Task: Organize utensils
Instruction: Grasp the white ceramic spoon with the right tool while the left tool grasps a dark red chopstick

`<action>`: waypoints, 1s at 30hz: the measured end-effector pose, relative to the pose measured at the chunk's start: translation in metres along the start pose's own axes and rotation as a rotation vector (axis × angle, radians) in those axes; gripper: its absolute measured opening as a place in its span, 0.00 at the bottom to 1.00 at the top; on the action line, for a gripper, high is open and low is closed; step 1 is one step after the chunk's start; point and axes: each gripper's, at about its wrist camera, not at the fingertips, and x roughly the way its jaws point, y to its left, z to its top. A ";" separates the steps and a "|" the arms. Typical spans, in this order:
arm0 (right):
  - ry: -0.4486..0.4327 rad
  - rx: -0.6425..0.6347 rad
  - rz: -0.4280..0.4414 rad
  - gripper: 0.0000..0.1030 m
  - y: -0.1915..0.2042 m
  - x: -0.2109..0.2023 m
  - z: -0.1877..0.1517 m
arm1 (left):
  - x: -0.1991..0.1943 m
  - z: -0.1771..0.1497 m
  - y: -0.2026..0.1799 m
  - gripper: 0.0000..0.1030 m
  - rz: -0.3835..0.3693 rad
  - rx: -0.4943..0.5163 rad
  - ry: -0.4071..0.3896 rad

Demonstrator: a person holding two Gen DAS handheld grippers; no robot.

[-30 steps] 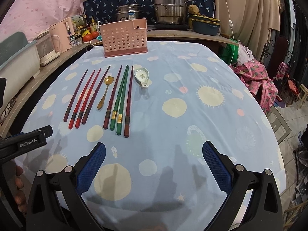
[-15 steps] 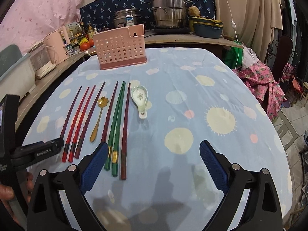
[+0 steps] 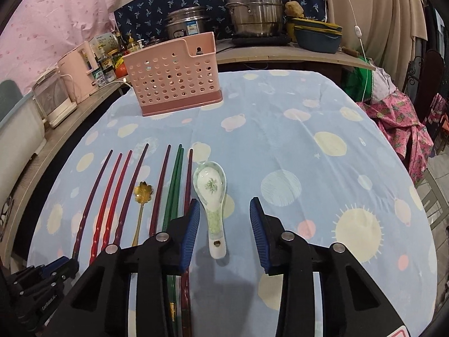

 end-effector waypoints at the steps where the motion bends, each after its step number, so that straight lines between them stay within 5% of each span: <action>1: 0.015 0.014 0.013 0.28 -0.002 0.004 -0.001 | 0.000 0.000 0.000 0.19 -0.002 0.001 -0.001; 9: 0.109 0.077 0.068 0.08 -0.010 0.028 -0.011 | 0.000 -0.001 -0.002 0.19 0.004 0.006 -0.007; 30: 0.128 0.066 0.097 0.09 -0.002 0.029 -0.029 | -0.001 -0.004 -0.001 0.20 -0.010 -0.002 -0.024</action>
